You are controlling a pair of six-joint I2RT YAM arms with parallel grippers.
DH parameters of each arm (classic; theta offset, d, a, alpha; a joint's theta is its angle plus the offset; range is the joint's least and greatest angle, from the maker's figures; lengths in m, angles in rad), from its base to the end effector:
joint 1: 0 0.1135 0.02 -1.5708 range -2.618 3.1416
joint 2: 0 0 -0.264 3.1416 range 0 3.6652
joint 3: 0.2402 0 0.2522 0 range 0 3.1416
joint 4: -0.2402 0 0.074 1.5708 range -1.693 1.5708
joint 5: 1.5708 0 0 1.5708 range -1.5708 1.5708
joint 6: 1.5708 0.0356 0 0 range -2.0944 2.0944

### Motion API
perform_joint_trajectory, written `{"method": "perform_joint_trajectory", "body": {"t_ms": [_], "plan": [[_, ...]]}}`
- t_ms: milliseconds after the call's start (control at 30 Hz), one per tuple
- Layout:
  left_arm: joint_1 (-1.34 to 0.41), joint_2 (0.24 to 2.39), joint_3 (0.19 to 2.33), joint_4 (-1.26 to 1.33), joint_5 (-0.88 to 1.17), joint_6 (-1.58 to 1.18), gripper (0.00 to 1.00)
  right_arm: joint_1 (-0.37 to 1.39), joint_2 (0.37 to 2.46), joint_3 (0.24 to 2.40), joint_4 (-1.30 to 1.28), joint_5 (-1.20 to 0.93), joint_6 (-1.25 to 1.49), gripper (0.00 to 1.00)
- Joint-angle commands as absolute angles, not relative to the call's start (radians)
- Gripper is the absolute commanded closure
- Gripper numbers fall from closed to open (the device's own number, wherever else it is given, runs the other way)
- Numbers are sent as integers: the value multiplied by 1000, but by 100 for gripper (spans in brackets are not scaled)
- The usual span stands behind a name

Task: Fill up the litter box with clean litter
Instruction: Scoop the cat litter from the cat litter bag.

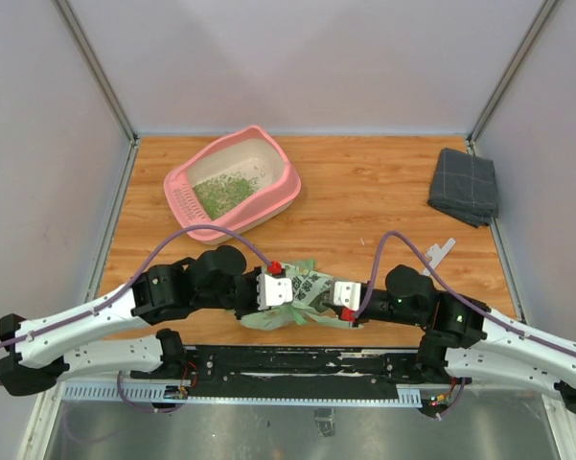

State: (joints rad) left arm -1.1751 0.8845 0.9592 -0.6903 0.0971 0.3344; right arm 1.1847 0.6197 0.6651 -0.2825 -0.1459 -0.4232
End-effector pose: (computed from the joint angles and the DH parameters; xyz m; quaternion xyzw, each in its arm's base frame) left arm 0.0669 -0.1691 0.3327 0.6240 0.6309 -0.2267 0.4016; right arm 0.0529 0.1439 0.3122 -0.5956 0.5113 0.2824 0.5514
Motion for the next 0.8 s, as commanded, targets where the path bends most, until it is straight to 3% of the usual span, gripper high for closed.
{"method": "perform_joint_trajectory", "body": {"t_ms": [0,167,367,533,767], "plan": [[-1179,854,917,-668,26,527,100,1184,658,645,-248,-41,-351,86],[-1178,811,890,-657,10,579,100,1183,769,789,-525,102,-361,83],[-1178,761,831,-608,26,580,100,1183,856,1021,-846,118,-463,69],[-1179,754,797,-573,32,563,100,1182,901,1086,-956,112,-515,76],[-1179,758,765,-524,63,546,100,1181,931,1083,-998,102,-487,69]]}}
